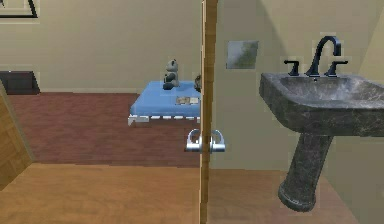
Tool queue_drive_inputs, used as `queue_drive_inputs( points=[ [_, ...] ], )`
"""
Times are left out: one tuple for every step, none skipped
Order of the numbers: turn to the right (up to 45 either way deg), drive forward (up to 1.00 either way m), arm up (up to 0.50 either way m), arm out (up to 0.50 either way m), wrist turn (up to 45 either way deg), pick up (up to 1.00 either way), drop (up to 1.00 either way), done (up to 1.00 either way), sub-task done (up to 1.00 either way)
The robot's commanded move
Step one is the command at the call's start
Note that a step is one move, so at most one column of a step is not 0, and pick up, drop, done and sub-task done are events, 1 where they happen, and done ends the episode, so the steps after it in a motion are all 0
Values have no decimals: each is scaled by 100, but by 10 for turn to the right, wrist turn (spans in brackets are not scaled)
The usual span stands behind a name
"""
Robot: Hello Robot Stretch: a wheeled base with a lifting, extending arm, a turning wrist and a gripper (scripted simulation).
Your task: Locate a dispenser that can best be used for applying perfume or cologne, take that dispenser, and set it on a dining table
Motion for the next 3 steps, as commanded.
queue_drive_inputs(
  points=[
    [0,0,-30,0,0,0,0,0,0],
    [0,0,0,0,0,100,0,0,0],
    [0,0,10,0,0,0,0,0,0]
  ],
)
